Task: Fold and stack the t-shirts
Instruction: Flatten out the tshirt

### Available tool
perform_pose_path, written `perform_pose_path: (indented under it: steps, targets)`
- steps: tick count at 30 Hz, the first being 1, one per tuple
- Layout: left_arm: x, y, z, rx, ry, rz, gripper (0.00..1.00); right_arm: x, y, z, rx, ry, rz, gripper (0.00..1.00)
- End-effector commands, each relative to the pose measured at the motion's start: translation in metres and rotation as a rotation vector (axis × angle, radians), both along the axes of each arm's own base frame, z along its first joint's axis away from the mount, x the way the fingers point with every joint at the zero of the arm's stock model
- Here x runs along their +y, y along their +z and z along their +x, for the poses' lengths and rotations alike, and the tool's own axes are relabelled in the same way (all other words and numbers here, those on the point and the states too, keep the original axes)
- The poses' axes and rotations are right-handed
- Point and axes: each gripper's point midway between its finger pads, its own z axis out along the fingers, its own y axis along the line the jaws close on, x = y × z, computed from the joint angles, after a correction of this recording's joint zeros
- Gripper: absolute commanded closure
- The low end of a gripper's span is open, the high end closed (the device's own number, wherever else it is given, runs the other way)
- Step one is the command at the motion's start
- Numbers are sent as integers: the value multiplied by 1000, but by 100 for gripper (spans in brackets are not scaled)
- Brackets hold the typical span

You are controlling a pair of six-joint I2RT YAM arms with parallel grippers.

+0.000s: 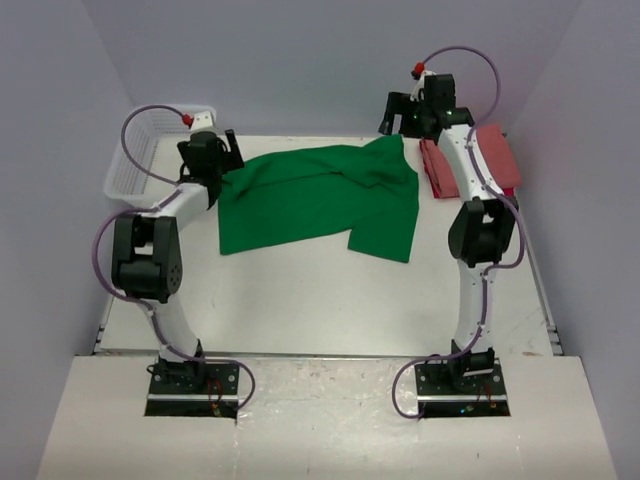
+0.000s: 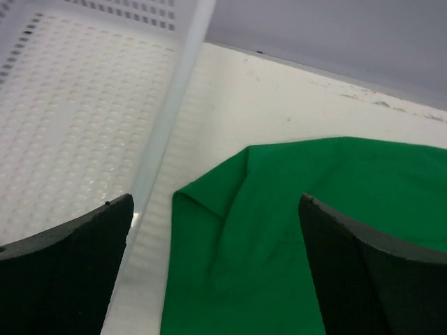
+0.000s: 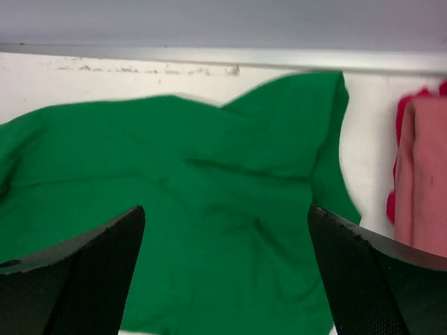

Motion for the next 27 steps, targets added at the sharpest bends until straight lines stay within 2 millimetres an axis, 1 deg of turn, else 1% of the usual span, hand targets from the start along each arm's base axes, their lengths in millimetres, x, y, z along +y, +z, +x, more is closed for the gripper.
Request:
perform_pose_path:
  steps: [1, 2, 3, 4, 5, 6, 7, 8, 9, 10, 11, 12, 13, 14, 15, 16, 17, 18, 19, 21, 22, 24, 25, 27]
  targets:
    - [12, 75, -27, -96, 209, 9, 0, -19, 56, -58, 60, -179, 76, 3]
    - [12, 83, -37, -89, 231, 2, 2, -15, 51, -72, 113, -213, 113, 4]
    - [13, 67, -53, -12, 268, -10, 3, -13, 40, -88, 166, -227, 116, 7]
    - [5, 62, -63, 12, 277, -22, 6, -10, 34, -99, 185, -237, 118, 8]
    - [4, 66, -75, 18, 295, -45, 11, -8, 11, -130, 239, -272, 88, 9]
    - [-1, 46, -91, 77, 301, -81, 14, -7, 7, -136, 210, -283, 83, 10]
    - [-9, 38, -101, 102, 291, -98, 16, -8, -32, -161, 289, -303, 53, 12]
    - [-12, 41, -112, 98, 299, -145, 20, -10, -24, -173, 266, -317, 63, 15]
    - [-17, 21, -126, 149, 273, -156, 22, -11, -33, -185, 291, -320, 68, 17]
    - [-22, 16, -132, 163, 262, -169, 23, -14, -56, -199, 334, -327, 61, 19]
    - [-26, 7, -143, 188, 243, -194, 24, -11, -52, -204, 317, -330, 93, 22]
    - [-29, 3, -148, 197, 228, -201, 24, -12, -57, -209, 321, -336, 101, 25]
    - [-33, 1, -152, 207, 211, -207, 24, -8, -77, -225, 371, -321, 118, 27]
    - [-33, -2, -155, 219, 200, -202, 24, -8, -77, -229, 365, -322, 134, 30]
    - [-34, -8, -161, 242, 193, -196, 25, -6, -90, -237, 392, -321, 139, 32]
    - [-35, -7, -164, 240, 184, -194, 25, -5, -95, -241, 408, -319, 147, 32]
    - [-35, -8, -166, 246, 171, -184, 26, -6, -100, -243, 417, -322, 148, 33]
    - [-36, -13, -170, 257, 163, -179, 26, -8, -108, -245, 437, -336, 137, 34]
    - [-37, -12, -172, 258, 155, -175, 26, -10, -117, -250, 456, -350, 130, 34]
    - [-37, -16, -176, 269, 146, -167, 26, -8, -129, -251, 481, -355, 142, 36]
    - [-37, -13, -177, 261, 141, -168, 26, -8, -137, -256, 506, -364, 156, 36]
    - [-36, -11, -179, 256, 134, -167, 26, -10, -146, -256, 514, -378, 163, 37]
    - [-36, -5, -180, 240, 131, -169, 26, -13, -155, -260, 534, -397, 158, 37]
    - [-34, 0, -181, 228, 129, -158, 26, -16, -163, -262, 551, -410, 150, 37]
